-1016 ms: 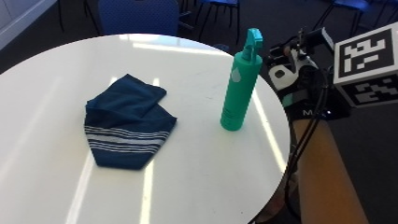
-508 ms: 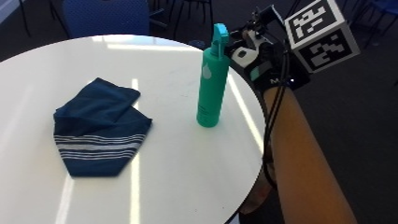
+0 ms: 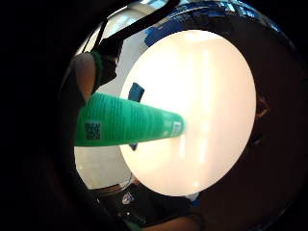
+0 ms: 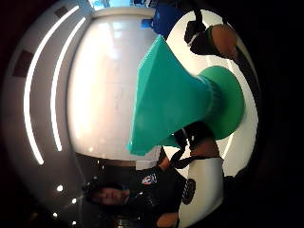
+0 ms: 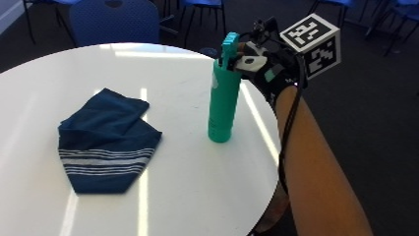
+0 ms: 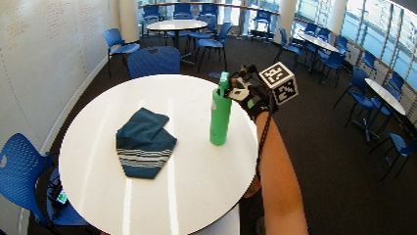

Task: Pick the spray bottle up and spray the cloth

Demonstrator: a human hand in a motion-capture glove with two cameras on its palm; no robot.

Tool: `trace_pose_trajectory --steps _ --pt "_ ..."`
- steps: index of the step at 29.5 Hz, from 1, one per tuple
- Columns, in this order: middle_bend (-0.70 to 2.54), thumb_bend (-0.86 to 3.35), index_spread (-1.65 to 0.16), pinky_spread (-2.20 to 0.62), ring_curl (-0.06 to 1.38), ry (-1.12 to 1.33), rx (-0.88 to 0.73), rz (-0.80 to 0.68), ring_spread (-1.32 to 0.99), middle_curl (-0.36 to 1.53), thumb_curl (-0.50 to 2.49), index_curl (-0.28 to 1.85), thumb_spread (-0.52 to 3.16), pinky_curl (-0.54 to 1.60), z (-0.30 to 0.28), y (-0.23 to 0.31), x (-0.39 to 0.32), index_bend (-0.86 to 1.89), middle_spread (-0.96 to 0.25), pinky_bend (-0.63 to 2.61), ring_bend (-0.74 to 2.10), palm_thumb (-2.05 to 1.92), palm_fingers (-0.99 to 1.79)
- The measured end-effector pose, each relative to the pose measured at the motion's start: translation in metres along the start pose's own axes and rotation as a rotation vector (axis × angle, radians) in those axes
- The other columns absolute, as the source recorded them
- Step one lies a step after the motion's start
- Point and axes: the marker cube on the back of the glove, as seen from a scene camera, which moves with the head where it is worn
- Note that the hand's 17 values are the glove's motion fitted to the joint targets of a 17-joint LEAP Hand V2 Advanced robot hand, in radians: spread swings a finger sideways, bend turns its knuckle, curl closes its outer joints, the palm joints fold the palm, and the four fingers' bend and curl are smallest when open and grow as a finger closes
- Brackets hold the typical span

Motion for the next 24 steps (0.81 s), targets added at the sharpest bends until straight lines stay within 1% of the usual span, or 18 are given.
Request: trace_pose_trajectory --steps 4,7,10,14,15,20,24 --pt "0.18 -0.02 -0.38 0.07 0.37 -0.095 -0.058 -0.026 -0.15 0.38 0.42 0.32 0.98 0.32 0.008 -0.007 0.000 0.17 -0.16 0.18 0.31 0.88 0.89" --pt "0.16 0.00 -0.38 0.07 0.36 -0.166 -0.056 -0.041 -0.15 0.37 0.44 0.35 0.98 0.31 0.015 -0.010 -0.002 0.25 -0.16 0.15 0.29 0.93 0.94" --pt "0.18 0.00 -0.36 0.07 0.35 -0.225 -0.022 -0.062 -0.15 0.37 0.46 0.37 0.94 0.29 0.021 -0.013 -0.003 0.29 -0.17 0.12 0.28 0.96 0.98" --pt "0.24 -0.01 -0.34 0.07 0.37 -0.305 0.029 -0.119 -0.16 0.39 0.50 0.39 0.82 0.27 0.027 -0.016 -0.001 0.26 -0.18 0.11 0.34 0.99 1.11" --pt "0.24 -0.02 -0.34 0.06 0.37 -0.311 0.055 -0.133 -0.16 0.40 0.51 0.40 0.80 0.27 0.028 -0.017 -0.001 0.26 -0.18 0.13 0.35 0.99 1.11" --pt "0.29 -0.03 -0.32 -0.03 0.40 -0.300 0.184 -0.207 -0.19 0.43 0.56 0.43 0.66 0.31 0.026 -0.020 -0.008 0.25 -0.20 0.25 0.38 0.99 1.31" --pt "0.32 -0.03 -0.31 -0.10 0.42 -0.315 0.241 -0.256 -0.20 0.44 0.59 0.44 0.57 0.33 0.026 -0.020 -0.010 0.24 -0.21 0.31 0.41 0.97 1.35"
